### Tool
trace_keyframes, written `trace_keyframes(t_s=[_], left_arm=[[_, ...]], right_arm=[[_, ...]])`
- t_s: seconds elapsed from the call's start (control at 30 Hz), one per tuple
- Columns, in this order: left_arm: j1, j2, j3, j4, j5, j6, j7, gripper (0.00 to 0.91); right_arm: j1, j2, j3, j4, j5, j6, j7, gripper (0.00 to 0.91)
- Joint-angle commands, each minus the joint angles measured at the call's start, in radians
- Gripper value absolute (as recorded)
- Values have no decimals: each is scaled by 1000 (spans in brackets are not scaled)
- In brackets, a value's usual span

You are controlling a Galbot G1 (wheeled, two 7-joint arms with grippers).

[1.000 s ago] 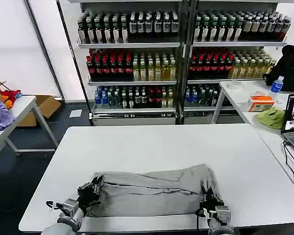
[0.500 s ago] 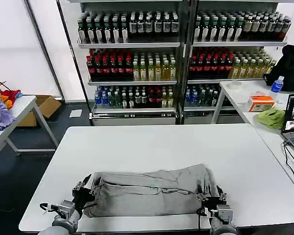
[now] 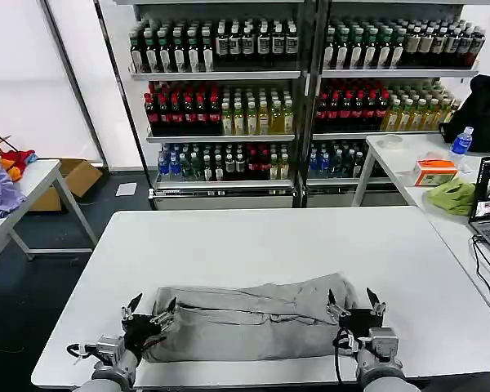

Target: Fold and organize the clothes.

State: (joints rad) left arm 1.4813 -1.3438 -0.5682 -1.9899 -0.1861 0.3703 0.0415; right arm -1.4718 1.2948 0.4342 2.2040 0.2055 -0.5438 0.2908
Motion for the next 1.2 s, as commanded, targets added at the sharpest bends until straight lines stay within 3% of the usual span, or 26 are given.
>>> trace_keyframes(t_s=[0.03,0.6,0.67,0.7,0.77,0.83,0.9,1.2], left_arm=[[-11,-48,-7,15,-54,13,-12,907],[-14,-72,-11,70,-28,4,1,897],[-12,-72,-6,73,-24,5,3,685],[-11,-72,-3,75,-20,5,5,685],[-10,-69,1,79,-18,5,7,544],[-10,-65,3,84,-16,5,8,333],[-10,-59,8,89,-12,5,13,40],[-10,-58,4,93,-10,-20,14,0]], right_arm=[[25,-22,-7,5,7,-3,1,907],[72,-25,-27,-34,21,-4,2,907],[67,-22,-25,-30,21,-4,1,907],[65,-21,-26,-29,21,-3,1,907],[59,-21,-26,-24,18,-1,2,907],[54,-21,-22,-16,18,0,1,907],[52,-18,-18,-12,18,1,3,907],[61,-12,-14,-13,17,1,4,907]])
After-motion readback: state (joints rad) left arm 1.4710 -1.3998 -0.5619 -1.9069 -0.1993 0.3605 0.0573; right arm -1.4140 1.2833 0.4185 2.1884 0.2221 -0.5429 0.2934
